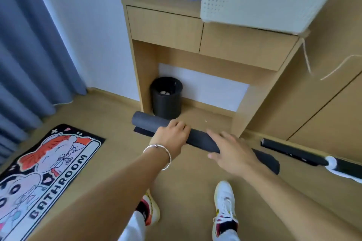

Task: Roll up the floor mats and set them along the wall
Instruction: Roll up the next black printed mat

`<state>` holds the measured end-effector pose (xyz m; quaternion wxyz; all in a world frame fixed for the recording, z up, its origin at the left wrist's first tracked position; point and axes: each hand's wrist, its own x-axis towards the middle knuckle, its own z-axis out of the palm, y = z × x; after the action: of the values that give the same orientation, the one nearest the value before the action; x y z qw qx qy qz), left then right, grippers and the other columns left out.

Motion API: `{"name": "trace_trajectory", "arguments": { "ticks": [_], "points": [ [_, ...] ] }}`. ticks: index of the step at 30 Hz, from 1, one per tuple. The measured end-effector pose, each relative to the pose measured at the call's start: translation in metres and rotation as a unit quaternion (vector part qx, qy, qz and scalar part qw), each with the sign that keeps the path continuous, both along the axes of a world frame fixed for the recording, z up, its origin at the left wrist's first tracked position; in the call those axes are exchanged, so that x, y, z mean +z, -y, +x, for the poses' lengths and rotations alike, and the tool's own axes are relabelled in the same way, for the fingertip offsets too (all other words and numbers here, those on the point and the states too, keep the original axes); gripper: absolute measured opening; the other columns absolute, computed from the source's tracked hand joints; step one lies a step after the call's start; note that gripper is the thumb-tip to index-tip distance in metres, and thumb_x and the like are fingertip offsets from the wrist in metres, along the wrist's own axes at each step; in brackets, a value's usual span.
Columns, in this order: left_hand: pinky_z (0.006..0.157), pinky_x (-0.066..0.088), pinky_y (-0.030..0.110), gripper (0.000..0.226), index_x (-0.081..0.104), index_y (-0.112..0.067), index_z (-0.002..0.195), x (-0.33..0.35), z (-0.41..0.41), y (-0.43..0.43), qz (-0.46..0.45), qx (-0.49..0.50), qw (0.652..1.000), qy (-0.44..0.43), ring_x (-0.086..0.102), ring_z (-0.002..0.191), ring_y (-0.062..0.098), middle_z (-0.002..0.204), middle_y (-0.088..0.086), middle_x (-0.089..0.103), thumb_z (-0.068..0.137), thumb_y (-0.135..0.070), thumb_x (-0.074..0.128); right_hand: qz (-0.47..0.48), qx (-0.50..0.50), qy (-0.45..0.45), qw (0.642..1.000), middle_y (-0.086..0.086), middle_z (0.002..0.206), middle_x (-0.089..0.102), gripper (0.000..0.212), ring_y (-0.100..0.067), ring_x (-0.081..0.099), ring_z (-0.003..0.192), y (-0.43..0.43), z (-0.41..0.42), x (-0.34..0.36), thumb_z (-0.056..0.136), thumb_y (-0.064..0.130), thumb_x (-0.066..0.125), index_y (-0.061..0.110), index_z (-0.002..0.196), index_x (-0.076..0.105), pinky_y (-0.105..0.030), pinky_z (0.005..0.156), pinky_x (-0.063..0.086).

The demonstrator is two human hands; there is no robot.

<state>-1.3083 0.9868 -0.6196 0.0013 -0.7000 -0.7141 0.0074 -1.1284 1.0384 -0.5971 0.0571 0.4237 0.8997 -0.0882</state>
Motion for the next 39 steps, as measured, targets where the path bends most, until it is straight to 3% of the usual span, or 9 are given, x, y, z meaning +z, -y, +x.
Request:
{"name": "trace_trajectory", "arguments": {
  "ticks": [8, 16, 18, 23, 29, 34, 36, 38, 39],
  "points": [
    [0.097, 0.043, 0.045, 0.054, 0.036, -0.014, 0.135, -0.21, -0.061, -0.182, -0.05, 0.072, 0.983, 0.163, 0.029, 0.128, 0.023, 0.137, 0.002, 0.035, 0.087, -0.001, 0.056, -0.046, -0.01, 0.036, 0.998, 0.004, 0.118, 0.055, 0.043, -0.021, 0.055, 0.106, -0.186, -0.078, -0.192, 0.092, 0.036, 0.054, 0.031, 0.133, 0.04, -0.036, 0.085, 0.044],
    [0.108, 0.031, 0.045, 0.067, 0.023, -0.016, 0.144, -0.352, -0.107, -0.359, -0.071, 0.037, 0.987, 0.137, 0.018, 0.139, 0.024, 0.147, 0.005, 0.025, 0.086, -0.004, 0.055, -0.085, -0.05, 0.037, 0.994, 0.003, 0.121, 0.055, 0.058, -0.02, 0.057, 0.104, -0.372, -0.121, -0.34, 0.09, 0.036, 0.057, 0.033, 0.143, 0.034, -0.035, 0.084, 0.048],
    [0.113, 0.02, 0.047, 0.077, 0.015, -0.018, 0.148, -0.372, -0.111, -0.394, -0.106, 0.01, 0.989, 0.1, 0.011, 0.142, 0.026, 0.151, 0.008, 0.02, 0.085, -0.007, 0.058, -0.096, -0.06, 0.044, 0.993, 0.003, 0.117, 0.057, 0.058, -0.021, 0.059, 0.1, -0.408, -0.122, -0.369, 0.088, 0.032, 0.061, 0.032, 0.142, 0.04, -0.037, 0.084, 0.051],
    [0.113, 0.016, 0.052, 0.075, 0.017, -0.021, 0.145, -0.398, -0.134, -0.434, -0.136, 0.02, 0.984, 0.114, 0.017, 0.139, 0.026, 0.146, 0.007, 0.024, 0.083, -0.009, 0.056, -0.068, -0.054, 0.14, 0.986, 0.013, 0.116, 0.059, 0.051, -0.011, 0.057, 0.098, -0.477, -0.108, -0.408, 0.091, 0.032, 0.055, 0.035, 0.14, 0.041, -0.021, 0.068, 0.043],
    [0.115, 0.011, 0.051, 0.077, 0.004, -0.022, 0.15, -0.429, -0.158, -0.437, -0.194, 0.086, 0.971, 0.114, 0.004, 0.145, 0.027, 0.157, 0.009, 0.007, 0.09, -0.014, 0.052, -0.073, -0.119, 0.093, 0.986, -0.001, 0.102, 0.067, 0.046, -0.026, 0.062, 0.087, -0.548, -0.088, -0.451, 0.088, 0.025, 0.062, 0.027, 0.133, 0.051, -0.038, 0.071, 0.052],
    [0.116, 0.009, 0.05, 0.08, 0.0, -0.025, 0.15, -0.463, -0.161, -0.429, -0.248, 0.104, 0.958, 0.097, 0.0, 0.145, 0.025, 0.157, 0.007, 0.001, 0.09, -0.015, 0.051, -0.001, -0.147, 0.017, 0.989, -0.013, 0.087, 0.064, 0.037, -0.035, 0.059, 0.078, -0.584, -0.102, -0.5, 0.081, 0.022, 0.071, 0.019, 0.117, 0.06, -0.045, 0.065, 0.053],
    [0.116, 0.009, 0.05, 0.08, -0.001, -0.026, 0.15, -0.469, -0.163, -0.429, -0.253, 0.111, 0.956, 0.098, -0.001, 0.146, 0.025, 0.157, 0.007, 0.0, 0.089, -0.014, 0.05, 0.024, -0.152, 0.039, 0.987, -0.007, 0.078, 0.059, 0.032, -0.034, 0.058, 0.072, -0.639, -0.074, -0.572, 0.08, 0.036, 0.07, 0.022, 0.108, 0.06, -0.047, 0.062, 0.054],
    [0.116, 0.009, 0.051, 0.08, -0.001, -0.026, 0.15, -0.472, -0.163, -0.431, -0.249, 0.119, 0.956, 0.102, -0.001, 0.146, 0.025, 0.158, 0.007, 0.0, 0.09, -0.015, 0.05, 0.045, -0.11, 0.068, 0.991, 0.002, 0.069, 0.052, 0.048, -0.03, 0.055, 0.065, -0.67, -0.058, -0.616, 0.074, 0.068, 0.05, 0.026, 0.097, 0.058, -0.048, 0.061, 0.054],
    [0.116, 0.009, 0.051, 0.079, -0.001, -0.026, 0.151, -0.473, -0.162, -0.432, -0.25, 0.118, 0.956, 0.103, -0.002, 0.146, 0.025, 0.158, 0.007, -0.001, 0.091, -0.016, 0.05, 0.044, -0.111, 0.074, 0.99, 0.002, 0.069, 0.053, 0.05, -0.029, 0.055, 0.065, -0.663, -0.062, -0.617, 0.072, 0.07, 0.043, 0.026, 0.092, 0.057, -0.049, 0.063, 0.054]
  ]
}}
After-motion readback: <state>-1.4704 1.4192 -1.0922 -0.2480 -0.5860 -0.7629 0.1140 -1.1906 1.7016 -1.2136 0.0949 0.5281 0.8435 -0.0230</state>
